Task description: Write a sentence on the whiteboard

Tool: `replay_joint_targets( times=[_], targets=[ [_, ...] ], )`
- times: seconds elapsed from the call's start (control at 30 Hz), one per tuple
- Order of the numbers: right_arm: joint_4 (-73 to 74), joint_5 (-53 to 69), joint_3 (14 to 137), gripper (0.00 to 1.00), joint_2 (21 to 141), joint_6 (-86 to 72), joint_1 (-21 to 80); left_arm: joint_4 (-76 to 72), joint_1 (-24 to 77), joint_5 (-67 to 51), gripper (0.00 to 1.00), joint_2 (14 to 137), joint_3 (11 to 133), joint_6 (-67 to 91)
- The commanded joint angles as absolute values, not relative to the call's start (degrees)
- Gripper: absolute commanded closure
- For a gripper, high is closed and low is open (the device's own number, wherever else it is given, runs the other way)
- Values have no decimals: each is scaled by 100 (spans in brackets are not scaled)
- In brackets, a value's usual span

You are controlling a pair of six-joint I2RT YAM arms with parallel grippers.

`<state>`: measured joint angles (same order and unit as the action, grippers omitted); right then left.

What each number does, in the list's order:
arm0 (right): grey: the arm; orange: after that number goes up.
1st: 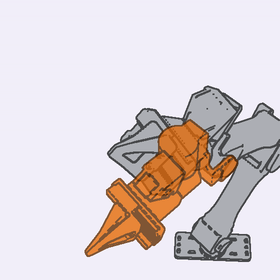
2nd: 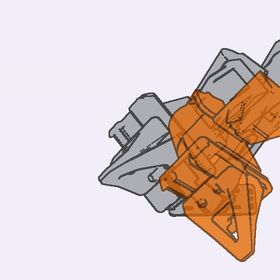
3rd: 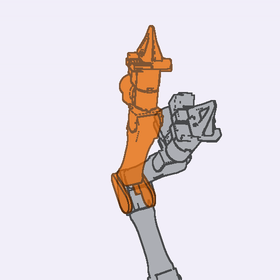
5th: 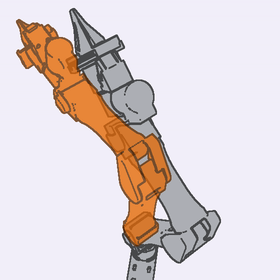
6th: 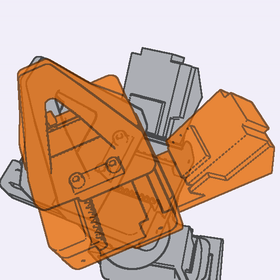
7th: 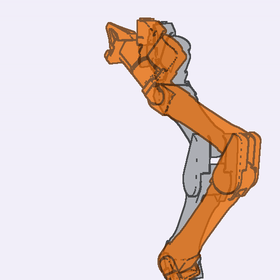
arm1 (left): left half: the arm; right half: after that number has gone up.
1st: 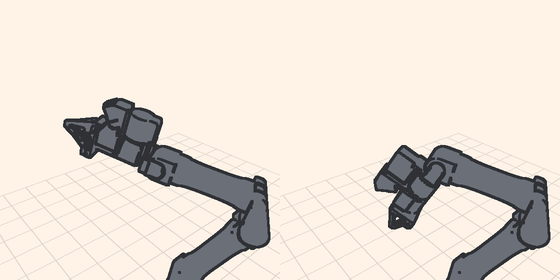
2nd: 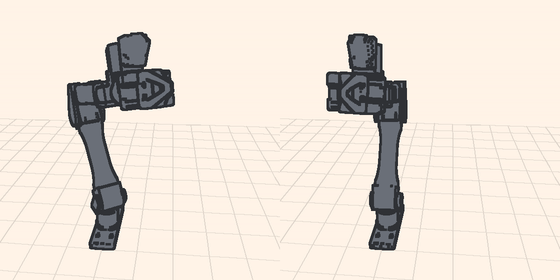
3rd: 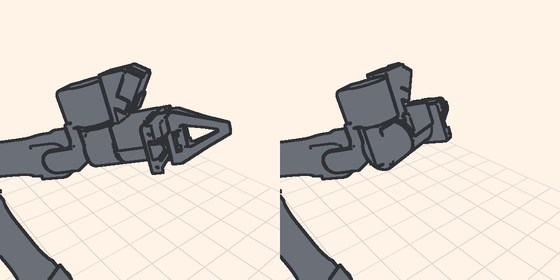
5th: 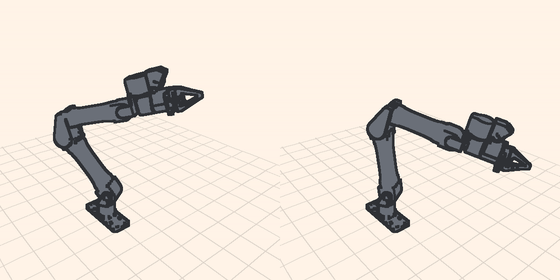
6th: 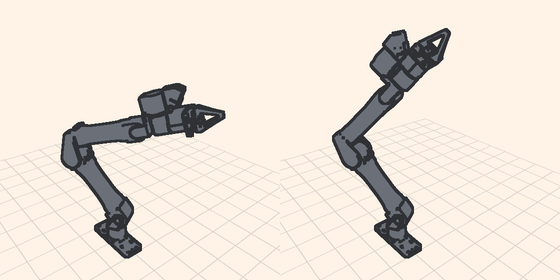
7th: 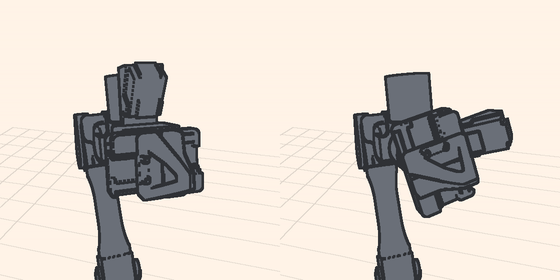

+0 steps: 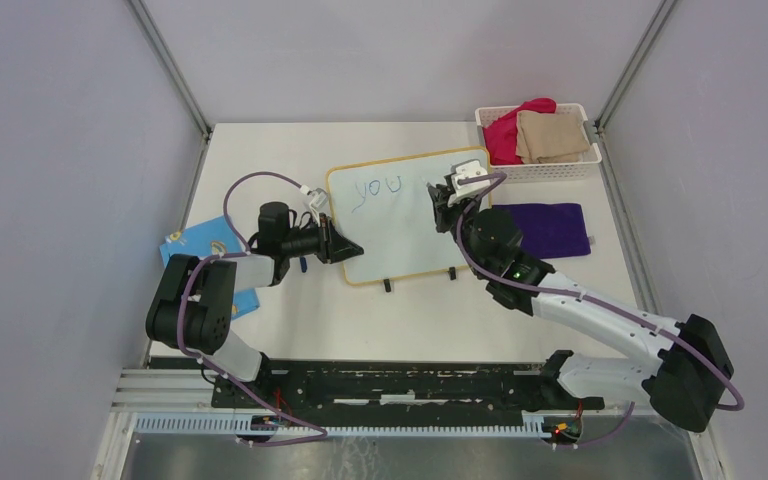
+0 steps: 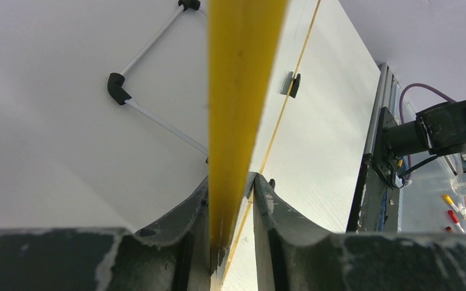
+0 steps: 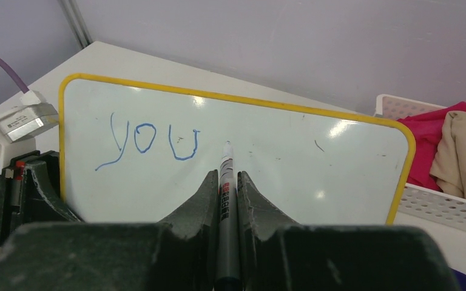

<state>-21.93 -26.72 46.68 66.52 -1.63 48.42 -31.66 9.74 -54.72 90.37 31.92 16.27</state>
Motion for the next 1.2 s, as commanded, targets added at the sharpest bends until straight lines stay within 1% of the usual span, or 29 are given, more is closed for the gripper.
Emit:
replay_joint_targets(
  times=[0.0, 0.43, 0.73, 1.17],
  targets=[
    [-2544, -2820, 4614, 100, 6580, -85, 4799, -2839, 1020, -5045, 80, 9146, 3241, 1276],
    [-2451, -2949, 5066, 100, 7088, -117, 4711, -2839, 1020, -5025, 89, 9158, 3232, 1268],
    [-2425, -3064, 5279, 100, 7325, -130, 4615, -2839, 1046, -4967, 98, 9134, 3212, 1244],
    [-2334, -3068, 5334, 100, 7493, -186, 4500, -2839, 1059, -4922, 98, 9115, 3202, 1230]
  ],
)
